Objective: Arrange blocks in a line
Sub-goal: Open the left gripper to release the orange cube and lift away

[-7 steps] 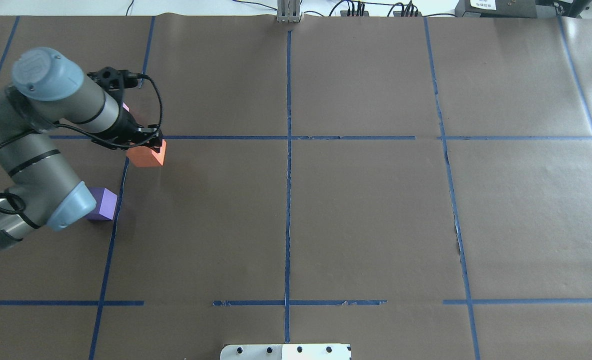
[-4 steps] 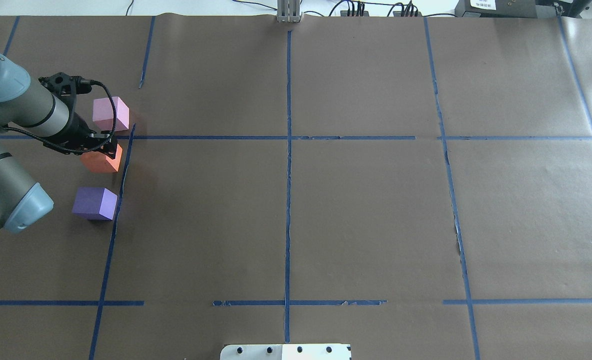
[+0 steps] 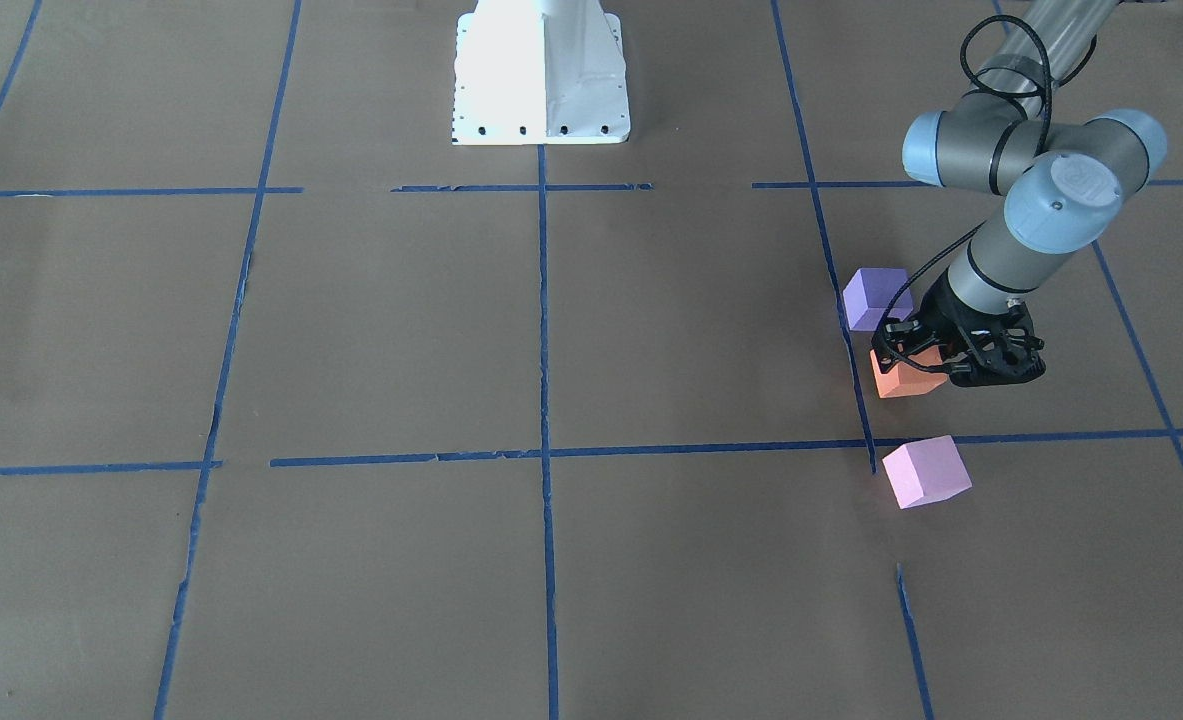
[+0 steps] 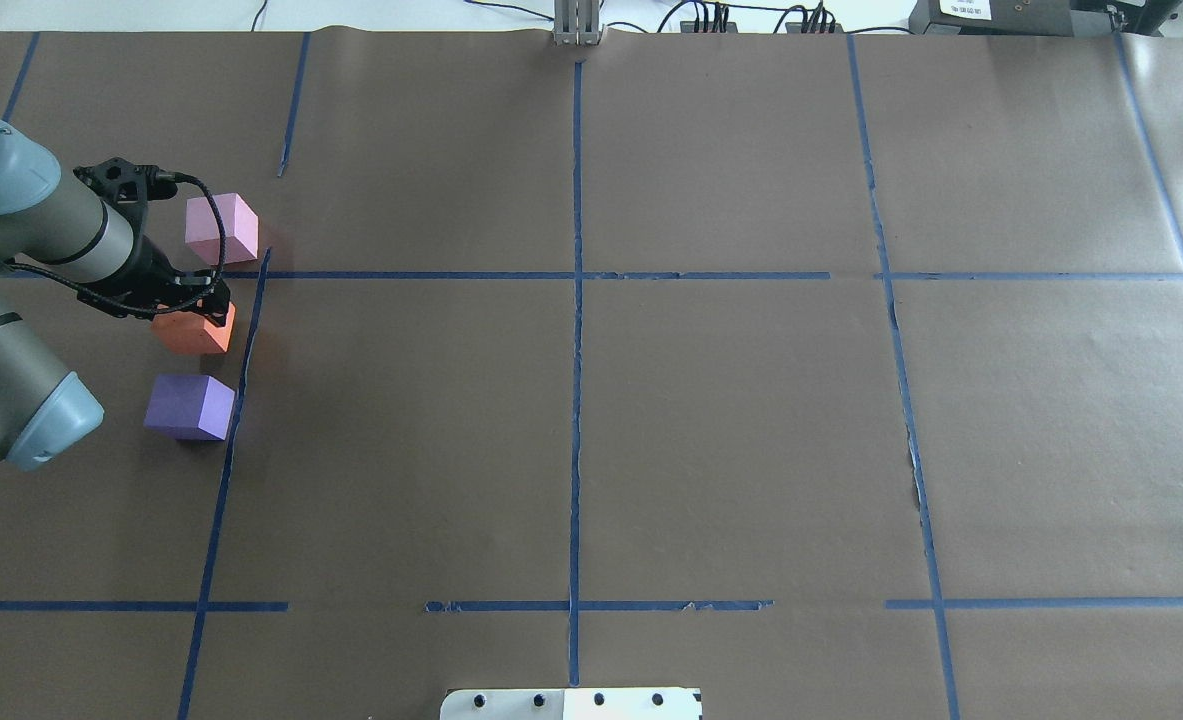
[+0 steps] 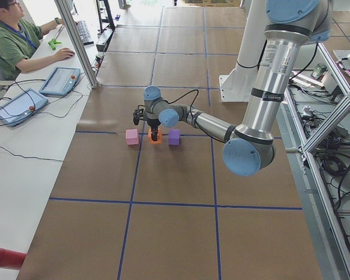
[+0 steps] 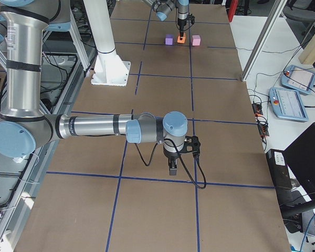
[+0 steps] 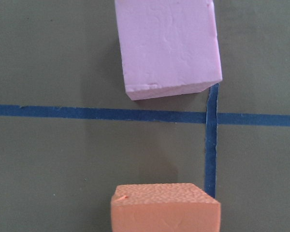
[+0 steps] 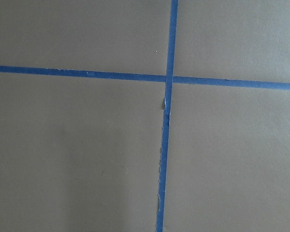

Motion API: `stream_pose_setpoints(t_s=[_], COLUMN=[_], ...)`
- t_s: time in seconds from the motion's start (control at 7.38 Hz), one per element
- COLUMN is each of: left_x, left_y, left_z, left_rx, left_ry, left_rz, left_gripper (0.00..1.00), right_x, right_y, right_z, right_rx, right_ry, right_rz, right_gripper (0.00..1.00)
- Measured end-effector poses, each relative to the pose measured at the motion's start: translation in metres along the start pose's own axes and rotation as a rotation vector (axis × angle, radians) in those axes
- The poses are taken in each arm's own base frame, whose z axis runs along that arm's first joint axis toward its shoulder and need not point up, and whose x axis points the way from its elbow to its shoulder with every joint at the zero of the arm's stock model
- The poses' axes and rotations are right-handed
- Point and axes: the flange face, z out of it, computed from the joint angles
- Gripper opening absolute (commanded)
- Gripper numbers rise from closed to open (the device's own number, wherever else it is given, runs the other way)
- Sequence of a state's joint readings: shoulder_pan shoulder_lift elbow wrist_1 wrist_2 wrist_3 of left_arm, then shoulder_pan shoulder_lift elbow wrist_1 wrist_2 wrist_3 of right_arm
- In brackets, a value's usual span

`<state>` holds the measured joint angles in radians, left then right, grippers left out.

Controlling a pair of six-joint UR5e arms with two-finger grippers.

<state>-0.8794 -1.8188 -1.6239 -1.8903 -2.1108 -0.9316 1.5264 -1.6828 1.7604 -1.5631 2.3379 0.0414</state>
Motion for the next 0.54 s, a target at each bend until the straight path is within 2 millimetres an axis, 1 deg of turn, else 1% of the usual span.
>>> stream_pose_setpoints(t_s=[0.14, 0.27, 0.41, 0.54], left_x=[0.003, 0.004, -0.004, -0.026], left_y=[0.001, 0.0, -0.01, -0.026], left_z=[-0.005, -0.018, -0.041, -0.07], left_rx=[-0.002, -0.007, 0.008, 0.05], left_ry=[0.014, 0.044, 0.072, 0.081], left_rz=[-0.002, -0.004, -0.012, -0.003], left_gripper=[1.0, 1.0, 1.0, 1.0], right_x=[0.0, 0.0, 0.0, 0.0], right_y=[0.0, 0.0, 0.0, 0.0], right_z=[0.0, 0.0, 0.0, 0.0], right_rx=[0.0, 0.0, 0.0, 0.0], right_ry=[0.0, -0.001, 0.0, 0.0], right_rz=[0.0, 0.0, 0.0, 0.0], right_gripper=[1.0, 1.0, 1.0, 1.0])
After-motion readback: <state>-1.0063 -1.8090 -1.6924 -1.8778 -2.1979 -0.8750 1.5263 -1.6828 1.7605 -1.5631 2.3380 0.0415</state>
